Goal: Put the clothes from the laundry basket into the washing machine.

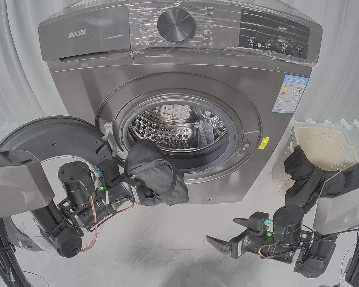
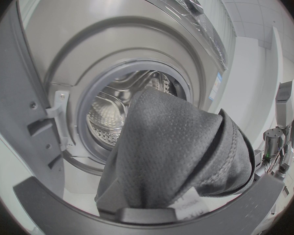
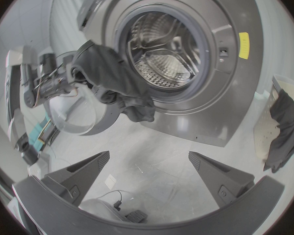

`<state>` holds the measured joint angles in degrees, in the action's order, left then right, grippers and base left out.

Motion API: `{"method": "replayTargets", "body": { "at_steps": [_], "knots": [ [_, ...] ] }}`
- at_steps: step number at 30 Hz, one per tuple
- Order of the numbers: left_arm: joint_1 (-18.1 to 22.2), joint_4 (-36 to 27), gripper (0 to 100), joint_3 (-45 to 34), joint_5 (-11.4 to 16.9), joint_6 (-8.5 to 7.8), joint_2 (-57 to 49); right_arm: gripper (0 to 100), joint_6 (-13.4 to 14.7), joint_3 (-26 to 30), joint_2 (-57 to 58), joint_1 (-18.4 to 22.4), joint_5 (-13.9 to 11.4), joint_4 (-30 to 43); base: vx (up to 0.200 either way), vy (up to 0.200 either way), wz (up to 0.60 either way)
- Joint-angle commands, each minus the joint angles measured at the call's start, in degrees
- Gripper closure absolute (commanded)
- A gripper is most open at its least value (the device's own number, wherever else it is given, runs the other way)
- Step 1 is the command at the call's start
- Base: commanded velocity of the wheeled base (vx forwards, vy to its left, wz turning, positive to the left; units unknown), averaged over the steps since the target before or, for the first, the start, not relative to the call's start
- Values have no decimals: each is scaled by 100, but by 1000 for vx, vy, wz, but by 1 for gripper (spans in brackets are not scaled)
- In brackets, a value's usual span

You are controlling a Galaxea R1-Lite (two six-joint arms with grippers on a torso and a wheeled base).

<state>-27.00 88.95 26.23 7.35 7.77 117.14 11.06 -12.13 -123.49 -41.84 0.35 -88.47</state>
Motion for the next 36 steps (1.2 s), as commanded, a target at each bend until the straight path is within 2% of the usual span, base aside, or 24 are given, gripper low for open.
{"method": "replayTargets", "body": {
  "at_steps": [1, 3, 8, 11, 14, 20, 29, 33, 36],
  "knots": [
    [28, 17, 100, -127, -287, 14, -218, 0, 318, -88, -35, 325, 70, -21, 0, 0, 0],
    [20, 17, 100, -215, -375, -3, -218, 0, 459, -141, -8, 475, 114, -21, 0, 0, 0],
    [-16, 17, 100, -312, -313, -3, -244, 0, 494, -228, -8, 774, 800, -13, 0, 0, 0],
    [-24, 8, 100, -312, -296, -3, -218, 0, 494, -246, -26, 774, 1019, -13, 0, 0, 0],
    [-51, 17, 100, -347, -304, -29, -156, 0, 503, -281, -17, 774, 1037, -13, 200, 0, 0],
    [-95, 17, 100, -321, -340, -56, -60, 0, 512, -308, -26, 730, 1037, -21, 0, 0, 0],
    [-174, 17, 100, -303, -313, -65, 28, 0, 520, -299, 18, 677, 1037, -21, 200, 0, 0],
    [-314, 17, 100, -312, -357, -73, 63, 0, 520, -308, 36, 677, 1037, -21, 0, 0, 0],
    [-446, 17, 100, -224, -384, -161, 151, 0, 520, -299, 44, 633, 1046, -21, 0, 0, 0]
  ]
}}
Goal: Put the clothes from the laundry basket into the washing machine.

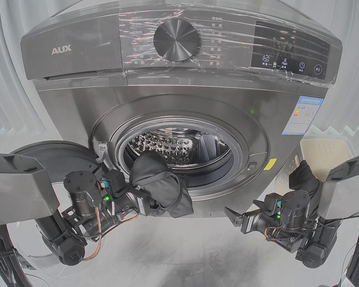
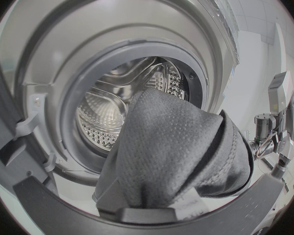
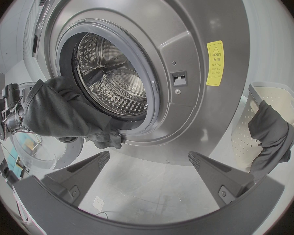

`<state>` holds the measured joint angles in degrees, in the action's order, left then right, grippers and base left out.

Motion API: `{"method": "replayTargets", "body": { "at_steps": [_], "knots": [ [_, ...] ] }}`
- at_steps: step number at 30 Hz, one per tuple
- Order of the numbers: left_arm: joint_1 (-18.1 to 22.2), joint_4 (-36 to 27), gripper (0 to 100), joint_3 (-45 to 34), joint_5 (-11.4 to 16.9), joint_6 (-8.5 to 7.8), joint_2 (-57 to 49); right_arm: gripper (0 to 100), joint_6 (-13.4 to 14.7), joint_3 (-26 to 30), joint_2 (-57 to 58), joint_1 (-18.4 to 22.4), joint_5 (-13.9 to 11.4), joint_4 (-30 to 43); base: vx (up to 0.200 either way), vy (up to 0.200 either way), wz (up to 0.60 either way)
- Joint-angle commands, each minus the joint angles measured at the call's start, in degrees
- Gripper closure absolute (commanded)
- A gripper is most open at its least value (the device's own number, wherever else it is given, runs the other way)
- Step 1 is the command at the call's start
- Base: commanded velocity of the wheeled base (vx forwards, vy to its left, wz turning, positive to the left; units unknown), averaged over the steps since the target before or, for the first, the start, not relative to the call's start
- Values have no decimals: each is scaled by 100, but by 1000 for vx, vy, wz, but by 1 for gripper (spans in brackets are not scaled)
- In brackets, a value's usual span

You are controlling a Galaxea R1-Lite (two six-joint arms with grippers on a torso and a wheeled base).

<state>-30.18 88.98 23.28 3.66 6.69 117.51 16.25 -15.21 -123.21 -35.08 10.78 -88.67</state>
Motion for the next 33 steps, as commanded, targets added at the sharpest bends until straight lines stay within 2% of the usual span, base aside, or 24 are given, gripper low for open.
{"method": "replayTargets", "body": {
  "at_steps": [1, 4, 5, 6, 7, 8, 10, 11, 12, 13, 14, 15, 17, 19, 22, 28, 33],
  "knots": [
    [-137, 14, 100, 124, -14, -98, 167, 0, 1, 10, 16, -69, 3, -1, 0, 0, 0],
    [-93, 5, 100, 475, -67, -335, 581, 0, 1, 10, 87, -113, -5, -1, 0, 0, 0],
    [-93, 14, 100, 774, -243, -493, 853, 0, 10, 18, 95, -121, 3, -1, 0, 0, 0],
    [-93, 14, 100, 1073, -383, -529, 1064, 0, 10, 36, 104, -121, -5, -1, 0, 0, 0],
    [-93, 14, 100, 1073, -383, -529, 1064, 0, 10, 36, 104, -121, -5, -1, 0, 0, 0],
    [-93, 5, 100, 1433, -357, -529, 1266, 0, 10, 36, 113, -121, -5, -1, 0, 0, 0],
    [-102, 5, 100, 1767, -67, -502, 1433, 0, 19, 36, 104, -113, -5, -1, 0, 0, 0],
    [-102, 5, 100, 1767, -67, -502, 1433, 0, 19, 36, 104, -113, -5, -1, 0, 0, 0],
    [-128, 5, 100, 2180, 144, -388, 1644, 0, 36, 10, 104, -121, -5, -1, 0, 0, 0],
    [-128, 5, 100, 2760, 153, -230, 1960, 0, 36, 10, 95, -121, -14, -1, 0, 0, 0],
    [-128, 5, 100, 2760, 153, -230, 1960, 0, 36, 10, 95, -121, -14, -1, 0, 0, 0],
    [-102, -65, 100, 3270, 56, -221, 2242, 0, 45, 18, 87, -130, -14, -1, 0, 0, 0],
    [-102, -285, 100, 3516, -58, -221, 2347, 0, 45, 18, 95, -157, -14, -1, 0, 0, 0],
    [-102, -742, 100, 3947, -216, -98, 2409, 0, 45, 18, 95, -165, -14, -1, 0, 0, 0],
    [-146, -1005, 100, 4536, -278, 192, 2541, 0, 45, 18, 95, -165, -14, -1, 0, 0, 0],
    [-111, -1744, 100, 5634, -287, 227, 2874, 0, 54, 36, 78, -157, -23, -1, 0, 0, 0],
    [-75, -1972, 100, 6408, -383, 218, 3305, 0, 54, 27, 69, -157, -23, -1, 0, 0, 0]
  ]
}}
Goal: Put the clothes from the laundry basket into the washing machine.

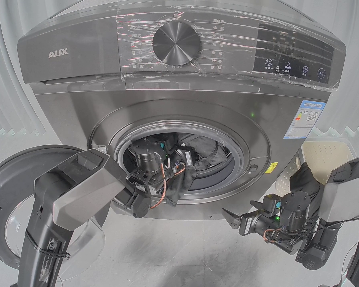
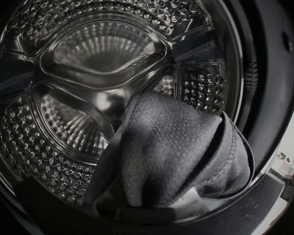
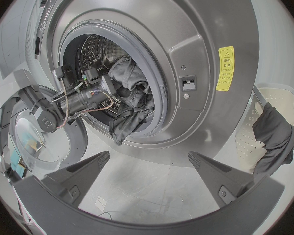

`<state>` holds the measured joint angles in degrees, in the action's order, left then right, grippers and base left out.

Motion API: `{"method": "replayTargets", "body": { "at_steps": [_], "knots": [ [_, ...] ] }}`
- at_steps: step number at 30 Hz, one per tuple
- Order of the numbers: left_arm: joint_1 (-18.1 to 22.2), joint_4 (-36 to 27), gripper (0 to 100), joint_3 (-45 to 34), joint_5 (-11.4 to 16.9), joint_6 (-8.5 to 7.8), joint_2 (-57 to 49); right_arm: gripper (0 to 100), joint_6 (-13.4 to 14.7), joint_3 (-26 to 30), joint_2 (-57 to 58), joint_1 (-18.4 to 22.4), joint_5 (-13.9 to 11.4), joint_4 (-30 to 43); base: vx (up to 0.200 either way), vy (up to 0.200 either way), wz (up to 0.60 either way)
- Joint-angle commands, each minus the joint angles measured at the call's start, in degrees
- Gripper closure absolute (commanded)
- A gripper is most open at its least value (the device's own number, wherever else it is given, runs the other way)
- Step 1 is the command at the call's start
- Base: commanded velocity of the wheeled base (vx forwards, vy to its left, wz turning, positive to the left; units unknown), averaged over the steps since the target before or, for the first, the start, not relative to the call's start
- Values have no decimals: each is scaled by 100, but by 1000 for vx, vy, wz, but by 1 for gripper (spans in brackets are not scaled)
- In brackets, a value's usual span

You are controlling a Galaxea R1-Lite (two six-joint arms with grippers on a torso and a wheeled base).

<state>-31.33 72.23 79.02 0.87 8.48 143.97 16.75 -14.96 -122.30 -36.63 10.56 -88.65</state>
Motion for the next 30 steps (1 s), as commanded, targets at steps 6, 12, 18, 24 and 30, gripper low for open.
{"method": "replayTargets", "body": {
  "at_steps": [6, 12, 18, 24, 30],
  "knots": [
    [57, -763, 100, 1801, -438, 30, 1019, 0, 4, -7, -40, -11, -1, -3, 0, 0, 0],
    [127, -1150, 100, 2812, -930, 13, 1335, 0, 4, 28, -40, -11, -1, -3, 0, 0, 0],
    [171, -1220, 100, 2794, -983, -14, 1291, 0, 13, 28, -40, -11, -1, -3, 0, 0, 0],
    [197, -1246, 0, 2416, -1027, -14, 931, 0, 4, 37, -49, -11, -1, -3, 0, 0, 0],
    [110, -1475, 0, 746, -965, -40, -106, 0, 13, 37, -49, -11, -1, -3, 0, 0, 0]
  ]
}}
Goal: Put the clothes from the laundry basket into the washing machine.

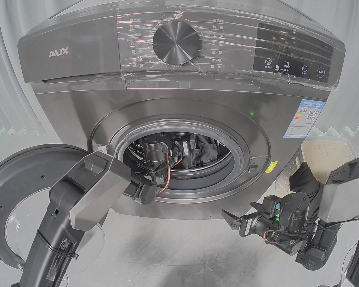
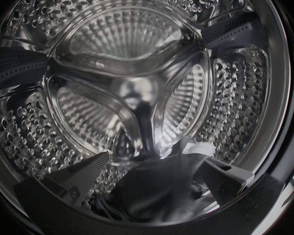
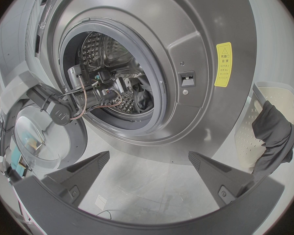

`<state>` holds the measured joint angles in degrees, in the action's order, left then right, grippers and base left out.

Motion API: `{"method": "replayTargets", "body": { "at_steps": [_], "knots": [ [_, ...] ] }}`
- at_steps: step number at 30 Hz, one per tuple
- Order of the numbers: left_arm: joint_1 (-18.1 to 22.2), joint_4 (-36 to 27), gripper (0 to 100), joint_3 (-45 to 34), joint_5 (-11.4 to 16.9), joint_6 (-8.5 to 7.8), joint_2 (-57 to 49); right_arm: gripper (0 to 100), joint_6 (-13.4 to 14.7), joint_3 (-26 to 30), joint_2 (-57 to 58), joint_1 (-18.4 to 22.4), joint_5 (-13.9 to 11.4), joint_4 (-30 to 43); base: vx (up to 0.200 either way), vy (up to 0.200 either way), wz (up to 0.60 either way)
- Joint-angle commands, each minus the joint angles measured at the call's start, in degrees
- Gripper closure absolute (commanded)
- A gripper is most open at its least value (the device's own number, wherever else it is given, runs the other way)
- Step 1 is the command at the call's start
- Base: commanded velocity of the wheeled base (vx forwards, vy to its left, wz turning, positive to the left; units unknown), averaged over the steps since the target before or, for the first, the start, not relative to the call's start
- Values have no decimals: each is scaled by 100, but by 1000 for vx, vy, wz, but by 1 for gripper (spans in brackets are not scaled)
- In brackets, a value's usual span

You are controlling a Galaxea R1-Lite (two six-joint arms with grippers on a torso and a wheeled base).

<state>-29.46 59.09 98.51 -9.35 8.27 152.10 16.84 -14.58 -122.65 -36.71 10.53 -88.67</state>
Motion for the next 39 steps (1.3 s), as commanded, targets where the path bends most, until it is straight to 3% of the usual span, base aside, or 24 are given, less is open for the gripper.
{"method": "replayTargets", "body": {
  "at_steps": [1, 7, 19, 23, 34, 39],
  "knots": [
    [-130, -266, 0, -1625, 82, -27, -1156, 0, 4, -1, -22, -3, 1, -1, 0, 0, 0],
    [-393, -337, 0, -3163, 249, -176, -2018, 0, 4, 8, -13, -12, 1, -1, 0, 0, 0],
    [-1299, -653, 0, -6019, 179, -115, -4496, 0, 39, 157, 259, -311, -25, 8, 0, 0, 0],
    [-1299, -750, 0, -6494, 170, -97, -5138, 0, 39, 157, 461, -311, -69, 8, 0, 0, 0],
    [-1334, -627, 0, -6916, 179, -71, -5331, 0, 39, 166, 496, -311, -69, 8, 0, 0, 0],
    [-1685, -609, 0, -7390, 179, 430, -6140, 0, 4, 359, 707, -320, -69, 17, 0, 0, 0]
  ]
}}
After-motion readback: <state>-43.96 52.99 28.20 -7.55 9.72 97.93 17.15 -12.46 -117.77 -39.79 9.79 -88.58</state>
